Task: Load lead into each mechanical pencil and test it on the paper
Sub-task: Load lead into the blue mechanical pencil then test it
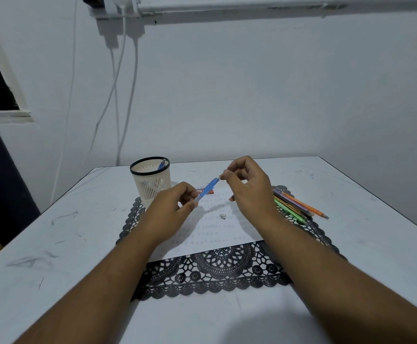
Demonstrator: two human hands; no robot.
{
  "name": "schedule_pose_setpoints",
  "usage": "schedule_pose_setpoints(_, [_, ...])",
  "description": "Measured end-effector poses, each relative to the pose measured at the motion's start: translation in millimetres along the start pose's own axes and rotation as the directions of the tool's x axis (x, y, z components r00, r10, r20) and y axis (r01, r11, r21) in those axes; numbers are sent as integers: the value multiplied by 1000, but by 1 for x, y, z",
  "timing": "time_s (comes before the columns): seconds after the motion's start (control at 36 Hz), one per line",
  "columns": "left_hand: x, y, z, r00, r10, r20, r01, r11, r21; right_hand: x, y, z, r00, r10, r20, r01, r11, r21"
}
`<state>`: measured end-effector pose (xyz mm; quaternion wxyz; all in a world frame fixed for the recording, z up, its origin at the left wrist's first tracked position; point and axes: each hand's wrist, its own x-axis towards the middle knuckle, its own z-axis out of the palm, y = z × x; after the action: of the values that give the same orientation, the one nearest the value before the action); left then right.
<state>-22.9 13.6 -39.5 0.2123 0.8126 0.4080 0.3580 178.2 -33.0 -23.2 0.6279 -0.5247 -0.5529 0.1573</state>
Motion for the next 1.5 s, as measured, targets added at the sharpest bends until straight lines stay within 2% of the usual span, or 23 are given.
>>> schedule_pose_setpoints(0.33, [-1,-1,-1,1000,-12,-3,12,1000,-23,2,9,-2,991,-91,98,105,984,-142])
schedule_pose_setpoints(0.42, [-1,0,-2,1000,-14,-2,14,999,-34,5,11,-5,991,-76,109,95,979,-180])
schedule_pose_setpoints(0.53, [-1,1,-2,1000,-16,-3,16,1000,-25,12,17,-8,974,70,215,1,950,-313])
schedule_pose_setpoints(0.64, [-1,-1,-3,1000,-23,0,23,999,-23,12,21,-11,893,256,371,-36,861,-508])
schedule_pose_setpoints(0.72, [0,-3,-3,1000,-30,2,30,1000,-2,9,24,-11,843,357,403,-68,814,-577])
schedule_pose_setpoints(0.81, [1,-5,-3,999,-36,7,36,999,21,7,29,-11,818,404,408,-105,804,-586])
schedule_pose_setpoints(1.33, [0,-6,-2,996,-61,60,55,994,93,9,35,-5,821,388,419,-24,757,-653])
schedule_pose_setpoints(1.42, [0,-7,-2,996,-59,66,53,994,97,10,34,-8,832,371,413,-39,781,-623])
schedule_pose_setpoints(1.5, [0,-6,-2,996,-61,66,54,993,102,15,30,-17,863,355,360,-135,848,-513])
